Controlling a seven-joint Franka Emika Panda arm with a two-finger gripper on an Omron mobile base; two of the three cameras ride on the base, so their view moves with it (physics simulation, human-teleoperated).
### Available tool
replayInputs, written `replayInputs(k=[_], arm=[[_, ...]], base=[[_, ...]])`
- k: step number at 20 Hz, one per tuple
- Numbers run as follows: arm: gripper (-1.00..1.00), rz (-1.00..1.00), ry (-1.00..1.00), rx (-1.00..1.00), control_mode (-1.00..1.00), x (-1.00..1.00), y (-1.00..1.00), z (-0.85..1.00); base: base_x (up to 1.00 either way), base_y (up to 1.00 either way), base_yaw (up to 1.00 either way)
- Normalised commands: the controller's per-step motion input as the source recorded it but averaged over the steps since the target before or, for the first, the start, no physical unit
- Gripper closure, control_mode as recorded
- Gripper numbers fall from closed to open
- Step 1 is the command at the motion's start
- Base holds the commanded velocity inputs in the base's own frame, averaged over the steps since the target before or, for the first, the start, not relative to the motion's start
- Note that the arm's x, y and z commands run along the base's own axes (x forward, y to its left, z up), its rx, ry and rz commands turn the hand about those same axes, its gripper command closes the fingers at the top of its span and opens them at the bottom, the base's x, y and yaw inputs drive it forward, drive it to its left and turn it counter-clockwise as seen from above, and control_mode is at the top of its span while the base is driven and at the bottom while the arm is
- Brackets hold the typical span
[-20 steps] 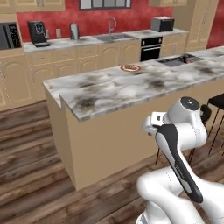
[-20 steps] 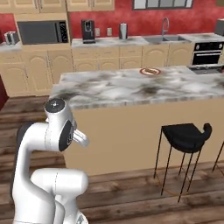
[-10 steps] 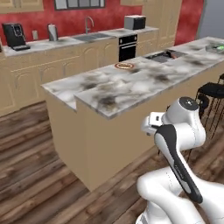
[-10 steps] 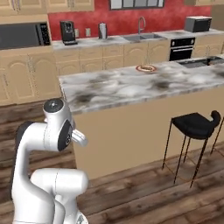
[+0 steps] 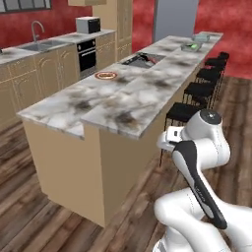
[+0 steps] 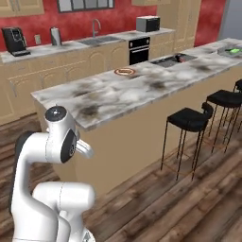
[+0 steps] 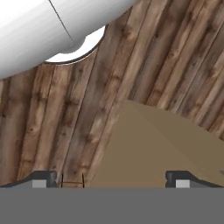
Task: Place the cold items (corn and cucumber) from the fridge in one tupperware on the dining counter. Place the warm items (kebab skewer and hot dog) in the stove area in another tupperware.
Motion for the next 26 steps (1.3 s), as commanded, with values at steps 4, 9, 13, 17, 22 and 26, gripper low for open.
replayInputs(k=[4,9,13,17,22,26], arm=[[-1.00,0.00,0.00,0.00,1.00,0.00,0.00,0.00],[-1.00,0.00,0.00,0.00,1.00,0.00,0.00,0.00],[-1.00,0.00,0.00,0.00,1.00,0.00,0.00,0.00],[-1.00,0.00,0.00,0.00,1.00,0.00,0.00,0.00],[-1.00,0.00,0.00,0.00,1.00,0.00,0.00,0.00],[-1.00,0.00,0.00,0.00,1.00,0.00,0.00,0.00]], base=[[0.18,1.00,-0.21],[0.24,1.00,-0.16],[0.33,1.00,-0.23],[0.37,1.00,-0.25],[0.35,1.00,-0.27],[0.33,1.00,-0.33]])
